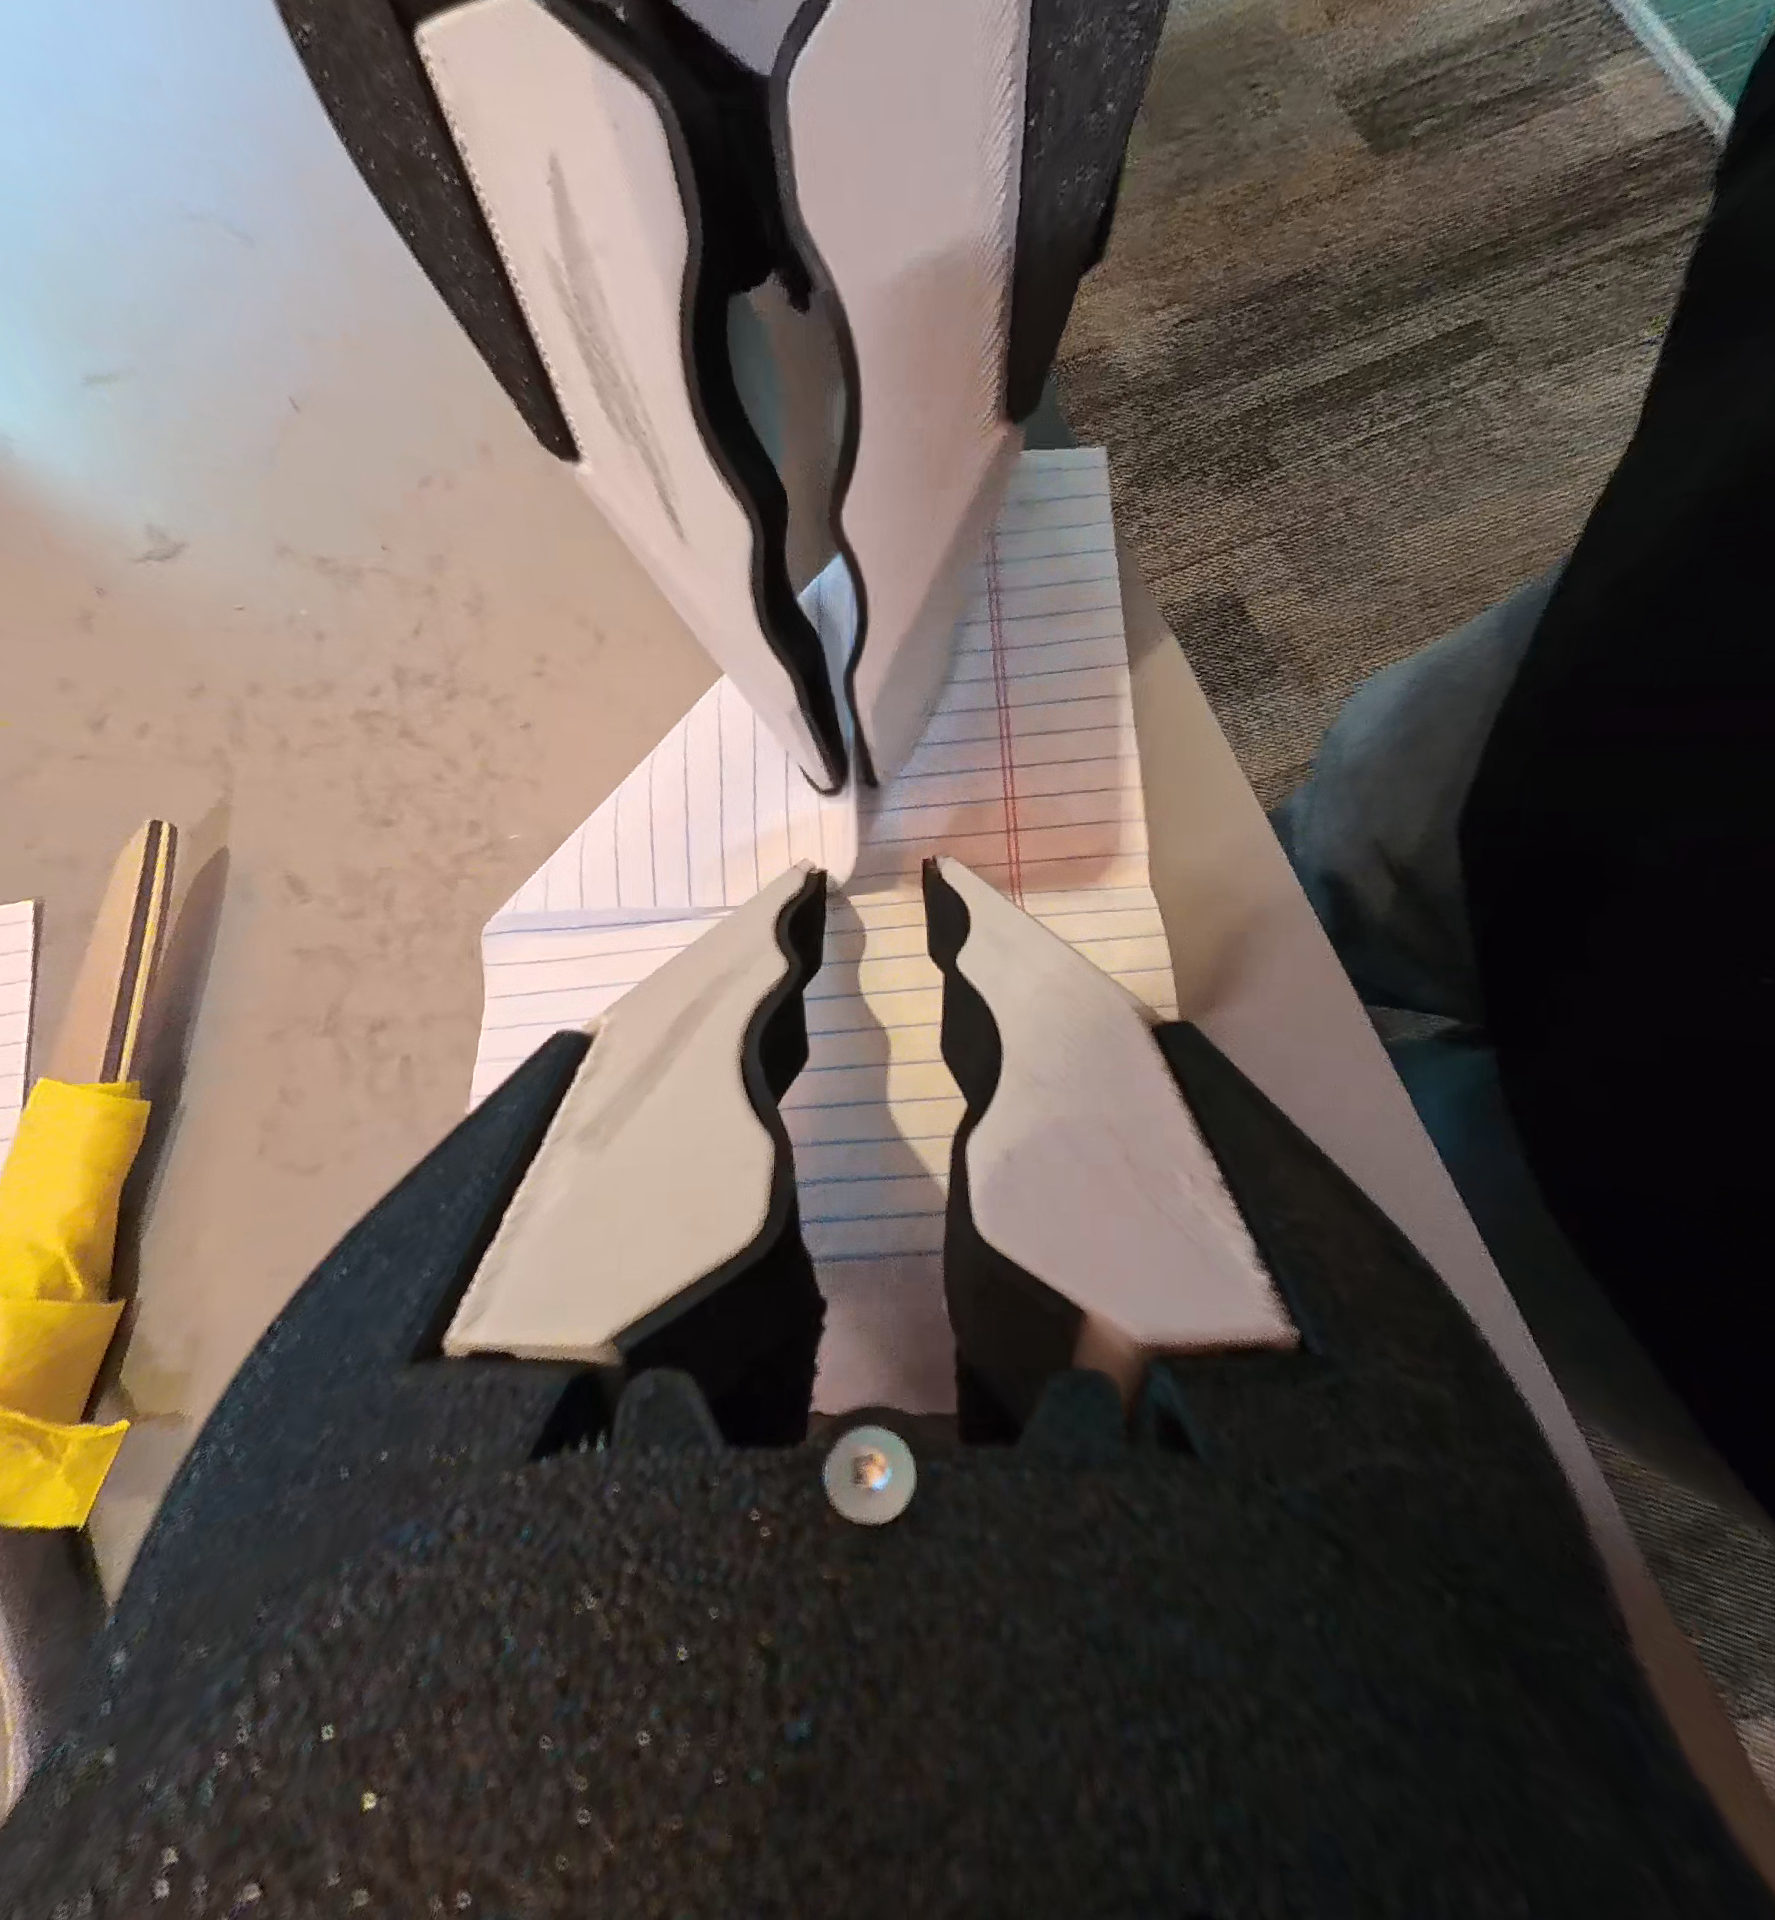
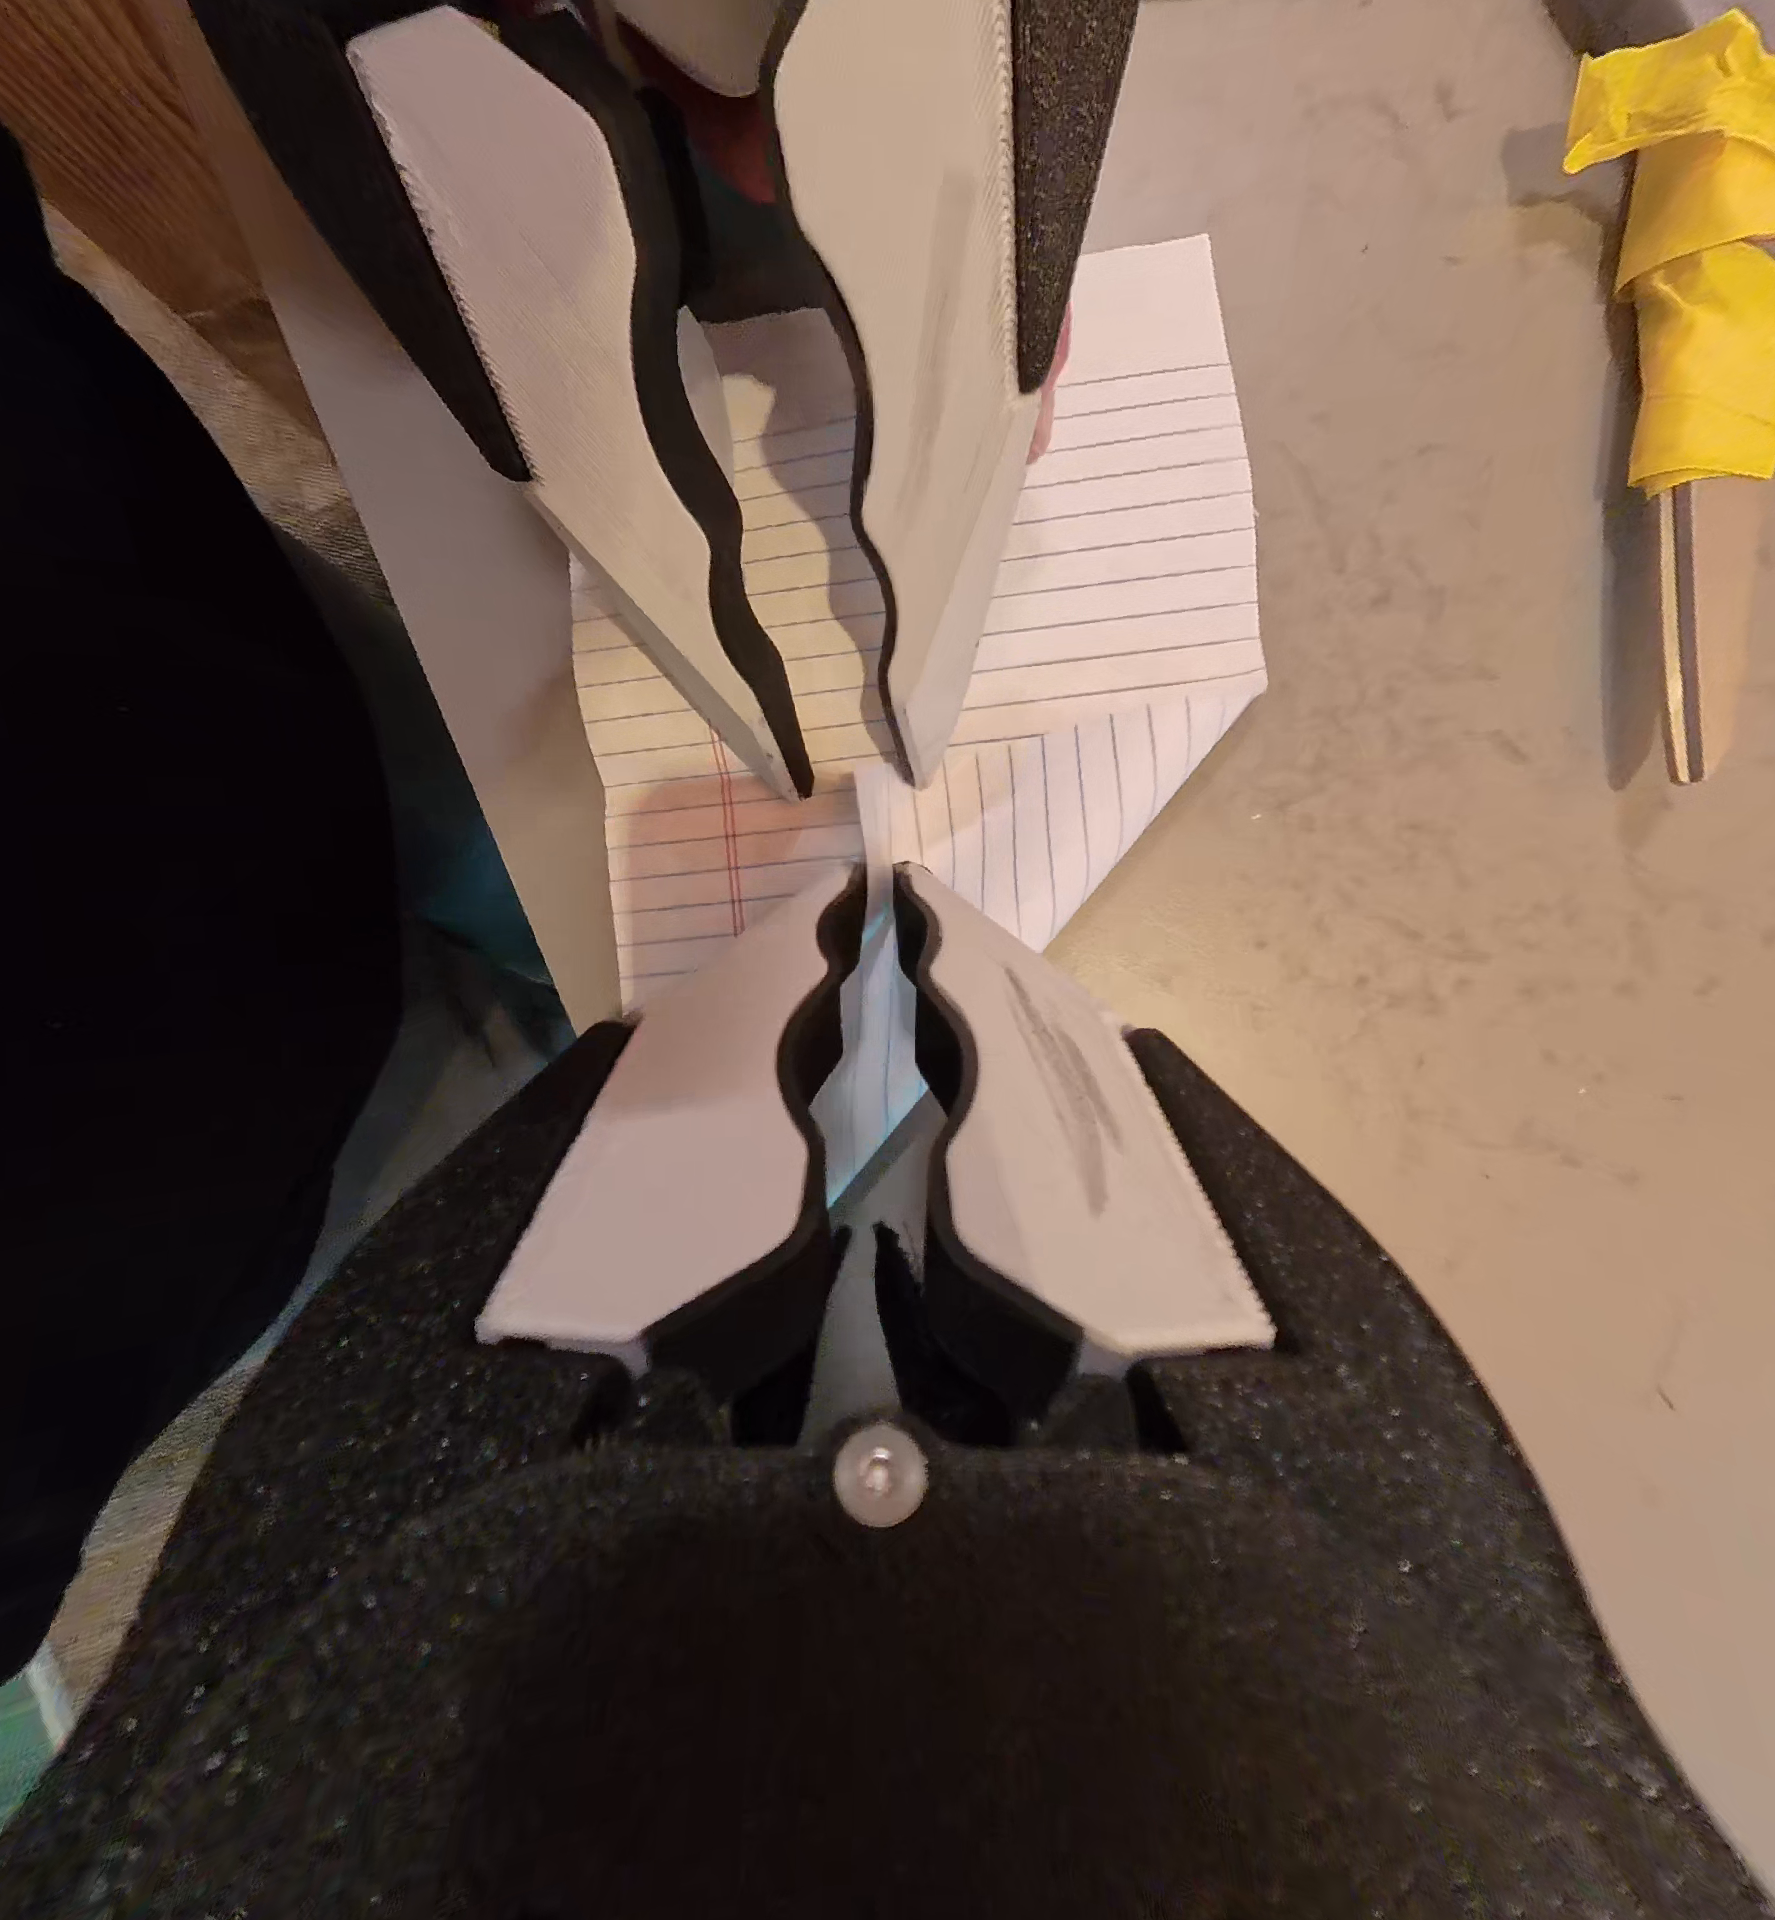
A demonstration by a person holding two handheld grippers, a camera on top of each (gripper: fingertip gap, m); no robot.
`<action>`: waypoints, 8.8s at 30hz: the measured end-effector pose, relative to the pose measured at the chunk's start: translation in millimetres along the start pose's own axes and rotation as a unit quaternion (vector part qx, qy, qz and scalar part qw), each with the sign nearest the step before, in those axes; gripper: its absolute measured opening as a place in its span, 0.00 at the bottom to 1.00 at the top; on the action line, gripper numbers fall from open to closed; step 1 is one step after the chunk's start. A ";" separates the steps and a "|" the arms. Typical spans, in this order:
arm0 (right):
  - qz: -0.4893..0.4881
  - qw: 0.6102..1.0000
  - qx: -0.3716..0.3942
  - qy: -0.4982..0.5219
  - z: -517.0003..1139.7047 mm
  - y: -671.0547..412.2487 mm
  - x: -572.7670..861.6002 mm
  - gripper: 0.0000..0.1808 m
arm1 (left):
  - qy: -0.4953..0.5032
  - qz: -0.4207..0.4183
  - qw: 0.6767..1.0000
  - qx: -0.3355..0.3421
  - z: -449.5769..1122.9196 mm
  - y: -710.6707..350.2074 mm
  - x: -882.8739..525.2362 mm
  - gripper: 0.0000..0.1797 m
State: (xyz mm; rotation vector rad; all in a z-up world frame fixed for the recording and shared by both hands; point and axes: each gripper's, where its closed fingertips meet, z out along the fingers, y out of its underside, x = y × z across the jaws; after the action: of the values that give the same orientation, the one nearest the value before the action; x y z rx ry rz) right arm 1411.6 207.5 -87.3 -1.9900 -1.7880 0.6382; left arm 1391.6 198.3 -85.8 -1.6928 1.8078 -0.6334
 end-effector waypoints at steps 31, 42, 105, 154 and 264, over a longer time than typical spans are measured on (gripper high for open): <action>0.061 0.997 0.034 -0.039 4.8 -6.5 19.0 0.00 | 0.015 -0.034 0.999 -0.001 -5.4 2.3 -2.7 0.15; 0.062 0.997 0.037 -0.035 5.3 -6.7 19.2 0.00 | -0.033 -0.139 0.990 0.010 -5.0 -7.0 -14.4 0.09; 0.185 0.969 0.082 -0.143 7.5 -20.7 48.4 0.00 | -0.053 -0.117 0.992 -0.007 2.7 0.3 -11.5 0.06; 0.199 0.964 0.077 -0.160 -1.4 -5.4 31.6 0.00 | -0.065 -0.123 0.990 -0.011 3.9 4.8 -46.5 0.25; 0.185 0.967 0.063 0.161 -37.3 6.8 78.0 0.00 | -0.009 -0.265 0.964 0.016 -26.3 -16.8 37.8 0.27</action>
State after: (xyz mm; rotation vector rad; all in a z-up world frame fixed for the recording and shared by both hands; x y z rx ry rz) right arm 1444.9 284.8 -66.5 -2.2076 -1.1707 0.4848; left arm 1384.5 158.1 -58.8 -2.1667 1.3150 -0.8532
